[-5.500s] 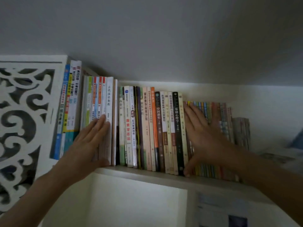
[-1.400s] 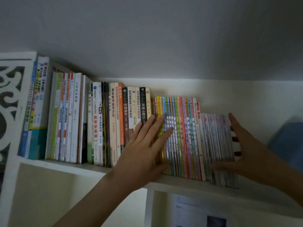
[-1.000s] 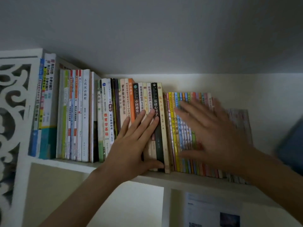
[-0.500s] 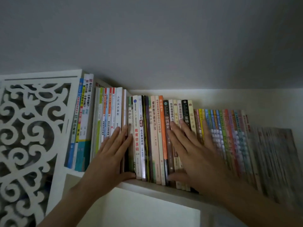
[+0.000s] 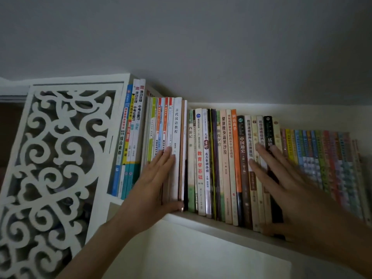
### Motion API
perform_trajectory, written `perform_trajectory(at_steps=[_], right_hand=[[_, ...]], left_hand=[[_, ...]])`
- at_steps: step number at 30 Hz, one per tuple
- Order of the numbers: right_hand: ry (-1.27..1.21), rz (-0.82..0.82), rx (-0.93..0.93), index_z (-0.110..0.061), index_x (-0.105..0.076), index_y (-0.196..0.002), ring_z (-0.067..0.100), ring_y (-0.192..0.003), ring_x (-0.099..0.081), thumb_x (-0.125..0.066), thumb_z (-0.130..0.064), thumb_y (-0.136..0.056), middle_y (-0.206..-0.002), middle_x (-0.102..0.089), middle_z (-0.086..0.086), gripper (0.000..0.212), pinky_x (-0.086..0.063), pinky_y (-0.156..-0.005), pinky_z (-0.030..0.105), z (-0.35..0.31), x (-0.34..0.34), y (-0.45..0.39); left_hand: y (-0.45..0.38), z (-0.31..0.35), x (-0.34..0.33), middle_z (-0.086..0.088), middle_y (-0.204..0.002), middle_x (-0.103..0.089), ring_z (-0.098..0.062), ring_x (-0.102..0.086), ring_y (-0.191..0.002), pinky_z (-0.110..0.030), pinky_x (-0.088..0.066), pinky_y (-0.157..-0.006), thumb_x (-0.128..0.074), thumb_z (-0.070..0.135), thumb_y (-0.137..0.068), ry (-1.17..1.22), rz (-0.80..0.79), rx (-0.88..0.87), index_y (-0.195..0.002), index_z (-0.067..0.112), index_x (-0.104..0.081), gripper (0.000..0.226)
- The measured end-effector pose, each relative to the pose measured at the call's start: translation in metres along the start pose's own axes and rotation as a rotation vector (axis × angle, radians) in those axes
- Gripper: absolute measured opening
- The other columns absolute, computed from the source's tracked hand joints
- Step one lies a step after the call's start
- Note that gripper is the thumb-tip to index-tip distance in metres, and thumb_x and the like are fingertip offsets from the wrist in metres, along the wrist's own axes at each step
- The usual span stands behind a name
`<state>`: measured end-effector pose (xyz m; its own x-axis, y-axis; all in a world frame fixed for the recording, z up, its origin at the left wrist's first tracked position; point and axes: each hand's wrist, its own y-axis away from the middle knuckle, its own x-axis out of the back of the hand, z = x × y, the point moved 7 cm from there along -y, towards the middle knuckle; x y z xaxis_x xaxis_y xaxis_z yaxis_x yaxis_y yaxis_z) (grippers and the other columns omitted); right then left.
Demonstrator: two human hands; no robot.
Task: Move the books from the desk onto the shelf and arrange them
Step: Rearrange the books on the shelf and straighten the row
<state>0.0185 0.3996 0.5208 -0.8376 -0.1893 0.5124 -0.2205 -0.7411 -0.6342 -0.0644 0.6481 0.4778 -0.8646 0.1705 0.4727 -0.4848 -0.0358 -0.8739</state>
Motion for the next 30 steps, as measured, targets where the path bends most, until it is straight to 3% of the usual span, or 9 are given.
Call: perform_trajectory(at_steps=[1, 3, 6, 12, 16, 18, 22, 26, 30], right_hand=[[0.011, -0.043, -0.001, -0.015, 0.001, -0.157, 0.024, -0.149, 0.015, -0.077, -0.076, -0.05, -0.163, 0.019, 0.008, 0.146, -0.018, -0.114, 0.053, -0.001, -0.001, -0.001], [0.044, 0.003, 0.008, -0.012, -0.019, -0.155, 0.033, -0.15, 0.0, -0.074, -0.081, -0.044, -0.164, 0.001, 0.013, 0.142, -0.014, -0.117, 0.056, -0.006, 0.003, -0.007], [0.064, 0.074, 0.047, -0.013, -0.029, -0.153, 0.037, -0.149, -0.012, -0.043, -0.088, -0.061, -0.163, -0.013, 0.013, 0.12, -0.012, -0.111, 0.056, -0.03, 0.007, -0.025], [-0.01, 0.142, 0.068, -0.01, -0.023, -0.153, 0.029, -0.149, -0.014, -0.073, -0.069, -0.064, -0.162, -0.015, 0.012, 0.119, -0.007, -0.112, 0.052, -0.098, 0.005, -0.086], [-0.008, 0.14, -0.036, -0.007, -0.018, -0.154, 0.031, -0.15, -0.009, -0.053, -0.084, -0.067, -0.162, -0.01, 0.015, 0.122, -0.006, -0.114, 0.056, -0.113, 0.003, -0.101], [0.002, 0.155, -0.051, -0.005, -0.02, -0.153, 0.032, -0.15, -0.008, -0.057, -0.085, -0.062, -0.163, -0.007, 0.015, 0.127, -0.011, -0.114, 0.06, -0.115, 0.004, -0.104], [-0.003, 0.182, -0.014, -0.006, -0.028, -0.151, 0.033, -0.149, -0.015, -0.055, -0.089, -0.058, -0.162, -0.015, 0.014, 0.128, -0.017, -0.111, 0.06, -0.125, 0.004, -0.112], [-0.004, 0.188, 0.0, -0.005, -0.03, -0.151, 0.035, -0.147, -0.021, -0.044, -0.09, -0.055, -0.161, -0.02, 0.015, 0.129, -0.019, -0.109, 0.057, -0.135, -0.001, -0.123], [0.012, 0.183, -0.012, -0.004, -0.031, -0.15, 0.035, -0.146, -0.023, -0.037, -0.091, -0.054, -0.16, -0.023, 0.015, 0.129, -0.021, -0.108, 0.052, -0.134, -0.006, -0.132]], left_hand=[[0.0, -0.004, 0.001, 0.028, -0.158, 0.015, 0.0, 0.016, -0.147, -0.049, -0.009, -0.121, -0.075, 0.048, -0.074, -0.012, -0.012, -0.008, -0.152, 0.037, 0.003, 0.111], [-0.001, -0.008, 0.001, 0.03, -0.157, 0.016, 0.001, 0.016, -0.146, -0.045, -0.005, -0.121, -0.074, 0.048, -0.075, -0.008, -0.031, -0.039, -0.152, 0.037, 0.002, 0.11], [-0.001, -0.013, 0.001, 0.032, -0.156, 0.017, 0.002, 0.016, -0.146, -0.04, -0.003, -0.12, -0.074, 0.045, -0.077, -0.006, -0.024, -0.066, -0.152, 0.04, 0.002, 0.107], [-0.001, -0.011, 0.0, 0.025, -0.158, 0.015, 0.003, 0.02, -0.145, -0.035, -0.001, -0.118, -0.067, 0.054, -0.078, -0.077, 0.003, -0.068, -0.153, 0.036, 0.003, 0.105], [0.006, -0.012, 0.012, 0.009, -0.164, 0.0, -0.007, 0.009, -0.149, -0.042, -0.006, -0.116, -0.057, 0.061, -0.078, -0.237, 0.053, -0.115, -0.156, 0.026, -0.008, 0.098], [0.014, -0.027, 0.025, 0.0, -0.164, -0.008, -0.015, 0.002, -0.151, -0.048, -0.014, -0.114, -0.054, 0.061, -0.076, -0.254, 0.1, -0.086, -0.156, 0.02, -0.012, 0.099], [0.024, -0.064, 0.043, 0.018, -0.159, 0.021, -0.001, 0.018, -0.146, -0.036, -0.008, -0.119, -0.04, 0.073, -0.076, -0.081, 0.092, 0.032, -0.154, 0.024, 0.009, 0.105], [0.026, -0.082, 0.048, 0.032, -0.149, 0.035, 0.009, 0.025, -0.141, -0.032, -0.011, -0.123, -0.064, 0.046, -0.085, 0.051, -0.053, 0.012, -0.149, 0.032, 0.02, 0.106], [0.025, -0.093, 0.049, 0.027, -0.148, 0.04, 0.007, 0.033, -0.138, -0.031, 0.003, -0.123, -0.058, 0.055, -0.084, -0.139, -0.135, 0.014, -0.145, 0.034, 0.029, 0.108]])
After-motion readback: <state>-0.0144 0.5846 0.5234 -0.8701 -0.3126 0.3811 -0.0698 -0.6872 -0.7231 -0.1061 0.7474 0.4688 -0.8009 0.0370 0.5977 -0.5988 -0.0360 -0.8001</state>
